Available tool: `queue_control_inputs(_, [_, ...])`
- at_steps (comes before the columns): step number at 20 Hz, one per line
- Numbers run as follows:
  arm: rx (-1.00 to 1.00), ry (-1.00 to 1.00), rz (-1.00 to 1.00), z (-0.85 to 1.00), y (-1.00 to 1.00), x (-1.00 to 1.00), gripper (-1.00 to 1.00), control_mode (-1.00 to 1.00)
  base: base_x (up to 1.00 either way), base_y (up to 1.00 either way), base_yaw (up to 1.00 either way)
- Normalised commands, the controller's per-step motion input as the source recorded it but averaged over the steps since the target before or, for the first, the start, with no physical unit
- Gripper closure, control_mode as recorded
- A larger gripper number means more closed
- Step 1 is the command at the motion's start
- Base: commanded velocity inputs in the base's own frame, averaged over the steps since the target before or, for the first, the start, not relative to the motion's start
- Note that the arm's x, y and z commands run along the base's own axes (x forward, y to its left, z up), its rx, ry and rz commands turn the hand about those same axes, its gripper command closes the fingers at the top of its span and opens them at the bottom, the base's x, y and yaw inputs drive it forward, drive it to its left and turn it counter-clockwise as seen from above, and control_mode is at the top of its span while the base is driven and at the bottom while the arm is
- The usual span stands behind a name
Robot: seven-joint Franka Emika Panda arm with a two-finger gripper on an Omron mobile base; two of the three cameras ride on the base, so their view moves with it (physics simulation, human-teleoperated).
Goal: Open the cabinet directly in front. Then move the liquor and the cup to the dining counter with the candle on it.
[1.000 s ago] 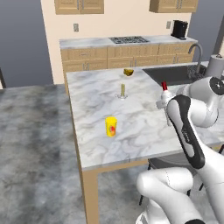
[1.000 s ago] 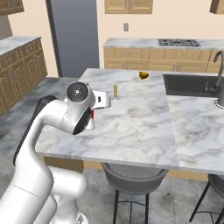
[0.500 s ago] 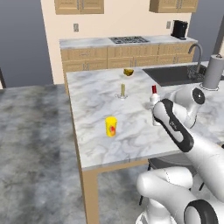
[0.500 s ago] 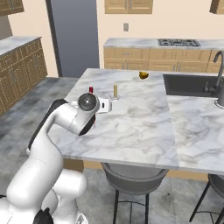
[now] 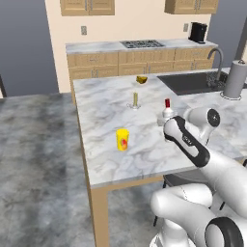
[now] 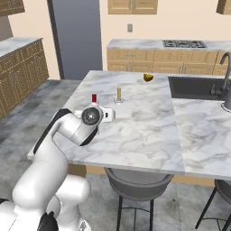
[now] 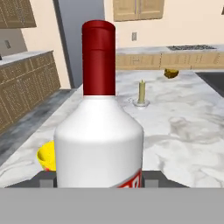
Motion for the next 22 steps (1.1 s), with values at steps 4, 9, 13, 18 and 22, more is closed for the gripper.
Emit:
queue_control_inputs(4, [0.00,-0.17,0.00,-0.09,0.00,0.00,1.00,-1.00,0.00,0.00,0.00])
queue_control_inputs(9, [0.00,-0.24,0.00,-0.12,0.00,0.00,1.00,-1.00,0.00,0.00,0.00])
queue_control_inputs(13, [0.00,-0.17,0.00,-0.06,0.00,0.00,1.00,-1.00,0.00,0.00,0.00])
queue_control_inputs(18, [0.00,-0.05,0.00,-0.02,0.00,0.00,1.00,-1.00,0.00,0.00,0.00])
queue_control_inputs(22, [0.00,0.00,0.00,0.00,0.00,0.01,1.00,-1.00,0.00,0.00,0.00])
